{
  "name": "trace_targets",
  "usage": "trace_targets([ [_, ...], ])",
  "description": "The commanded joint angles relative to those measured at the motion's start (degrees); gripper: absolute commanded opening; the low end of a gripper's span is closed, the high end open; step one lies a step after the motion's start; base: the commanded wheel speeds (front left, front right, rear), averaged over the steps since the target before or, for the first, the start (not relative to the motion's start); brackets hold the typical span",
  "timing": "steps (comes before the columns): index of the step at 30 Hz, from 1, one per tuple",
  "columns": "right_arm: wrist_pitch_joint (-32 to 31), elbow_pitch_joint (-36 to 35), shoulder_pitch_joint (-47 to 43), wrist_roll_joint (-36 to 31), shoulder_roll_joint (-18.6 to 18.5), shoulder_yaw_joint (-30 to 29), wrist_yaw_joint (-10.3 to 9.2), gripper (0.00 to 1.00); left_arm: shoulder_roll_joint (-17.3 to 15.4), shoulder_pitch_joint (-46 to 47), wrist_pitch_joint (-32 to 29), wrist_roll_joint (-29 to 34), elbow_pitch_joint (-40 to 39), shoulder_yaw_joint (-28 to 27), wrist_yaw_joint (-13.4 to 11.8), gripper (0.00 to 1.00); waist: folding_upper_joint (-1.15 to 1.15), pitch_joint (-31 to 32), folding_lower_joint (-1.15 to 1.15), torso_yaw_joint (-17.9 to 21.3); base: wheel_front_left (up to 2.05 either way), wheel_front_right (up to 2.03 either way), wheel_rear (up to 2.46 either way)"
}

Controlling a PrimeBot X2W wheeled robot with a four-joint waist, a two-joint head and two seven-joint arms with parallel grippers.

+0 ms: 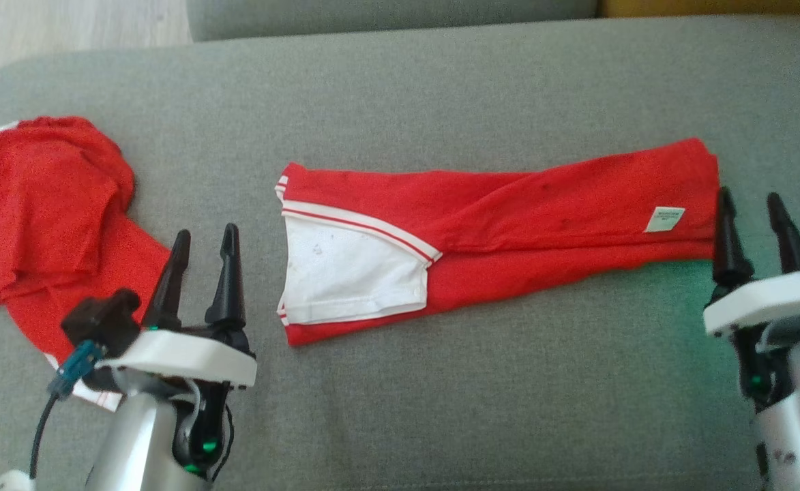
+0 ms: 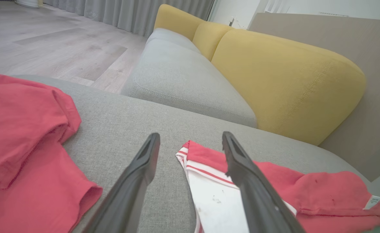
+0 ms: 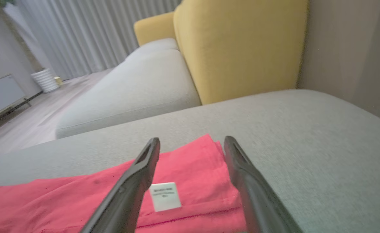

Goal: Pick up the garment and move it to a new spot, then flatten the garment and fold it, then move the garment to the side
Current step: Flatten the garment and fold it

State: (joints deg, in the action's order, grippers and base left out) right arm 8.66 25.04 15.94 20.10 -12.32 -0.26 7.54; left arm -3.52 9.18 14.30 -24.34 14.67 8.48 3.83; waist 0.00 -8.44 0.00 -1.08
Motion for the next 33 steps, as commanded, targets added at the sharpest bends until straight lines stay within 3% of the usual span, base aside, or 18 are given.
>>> trace_targets([
  [1,-1.7,0.3,3.9,0.1,0.7,-2.2,-0.05,1.00,-0.2,3.4,0.7,0.9,-1.4,-2.5,0.7,1.00,0.00,-1.6,0.00,-0.2,0.00,0.00,0.00],
  [9,-13.3,10.3,11.7,-1.8,3.3,-11.7,-0.05,1.00,0.5,6.1,0.7,2.2,0.0,-2.5,2.2,1.00,0.00,-6.0,0.00,-1.6,0.00,0.00,0.00],
  [22,-22.4,15.1,16.3,-7.3,4.7,-16.4,-0.05,1.00,0.6,9.3,0.7,1.8,0.4,-2.9,2.6,1.00,0.00,-9.5,0.00,-2.3,0.00,0.00,0.00],
  [23,-22.9,15.0,16.4,-7.1,4.9,-16.2,-0.05,0.84,0.6,9.5,0.7,1.8,0.5,-2.9,2.6,1.00,0.00,-9.6,0.00,-2.3,0.00,0.00,0.00],
  [24,-23.3,14.8,16.4,-6.9,5.0,-16.0,-0.05,0.18,0.6,9.7,0.7,1.8,0.6,-2.9,2.6,1.00,0.00,-9.7,0.00,-2.2,0.00,0.00,0.00],
  [25,-23.4,14.4,16.4,-6.7,5.0,-15.8,-0.05,0.00,0.6,9.9,0.7,1.7,0.6,-3.0,2.6,1.00,0.00,-9.7,0.00,-2.1,0.00,0.00,0.00],
  [33,-20.9,10.9,15.0,-9.1,2.6,-18.5,-0.05,0.00,0.6,10.0,0.7,1.9,0.9,-3.8,2.4,1.00,0.00,-9.0,0.00,-1.1,0.00,0.00,0.00],
])
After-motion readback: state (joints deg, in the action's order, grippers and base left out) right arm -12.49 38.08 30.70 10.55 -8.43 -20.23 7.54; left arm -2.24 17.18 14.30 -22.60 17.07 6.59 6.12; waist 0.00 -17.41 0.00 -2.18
